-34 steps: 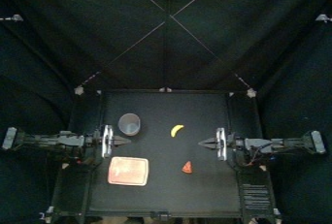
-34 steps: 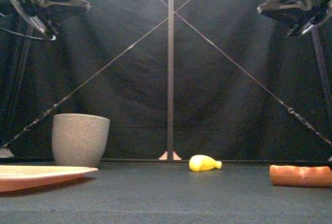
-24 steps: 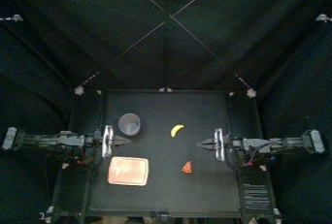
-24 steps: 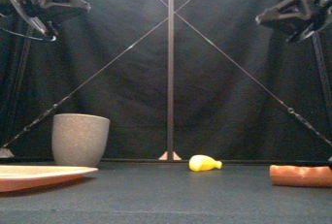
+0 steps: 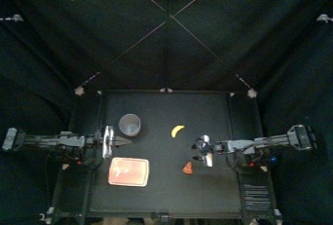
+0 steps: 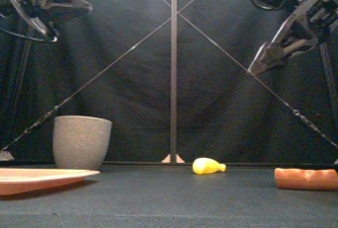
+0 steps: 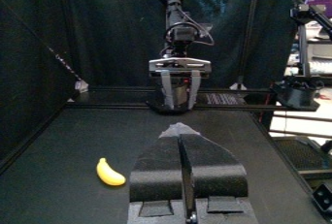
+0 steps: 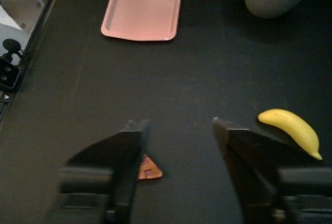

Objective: Pick the pie then place it on the pink plate
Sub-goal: Pick the pie

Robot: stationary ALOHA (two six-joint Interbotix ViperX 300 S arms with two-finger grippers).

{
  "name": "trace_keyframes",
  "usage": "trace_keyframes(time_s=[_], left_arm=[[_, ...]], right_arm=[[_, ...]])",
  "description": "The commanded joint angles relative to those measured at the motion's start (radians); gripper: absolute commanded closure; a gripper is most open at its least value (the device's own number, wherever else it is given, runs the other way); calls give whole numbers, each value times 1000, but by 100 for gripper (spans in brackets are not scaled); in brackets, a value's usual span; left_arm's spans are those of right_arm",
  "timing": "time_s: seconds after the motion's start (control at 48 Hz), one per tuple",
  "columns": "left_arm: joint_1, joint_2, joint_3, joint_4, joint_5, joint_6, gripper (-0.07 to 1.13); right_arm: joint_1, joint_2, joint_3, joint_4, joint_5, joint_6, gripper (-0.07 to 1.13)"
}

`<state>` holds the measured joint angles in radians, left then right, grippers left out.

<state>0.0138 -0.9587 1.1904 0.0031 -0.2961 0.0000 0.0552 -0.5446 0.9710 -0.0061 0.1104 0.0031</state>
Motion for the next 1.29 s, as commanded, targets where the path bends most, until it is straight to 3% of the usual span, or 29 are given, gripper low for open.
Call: trace_keyframes(time_s=[0.021,0.354,0.458,0.604,0.688,0.812,1.292], left_arm=[[0,6,-12,2,-5,3,98],[11,6,-8,2,-6,3,98],[11,6,-9,2,-8,3,98],[11,6,-9,2,-15,3,98],[12,6,-8,3,-20,3,98],[15,6,-8,3,-25,3,98],[25,6,6,2,-25,3,98]], right_arm=[[3,11,-29,3,-9,2,-3],[25,135,-52,51,15,11,0],[58,187,-89,12,155,0,0],[130,261,-178,-126,443,-26,0],[173,305,-238,-187,558,-61,0],[204,351,-281,-216,588,-126,0],[202,591,-364,-153,589,-462,0]])
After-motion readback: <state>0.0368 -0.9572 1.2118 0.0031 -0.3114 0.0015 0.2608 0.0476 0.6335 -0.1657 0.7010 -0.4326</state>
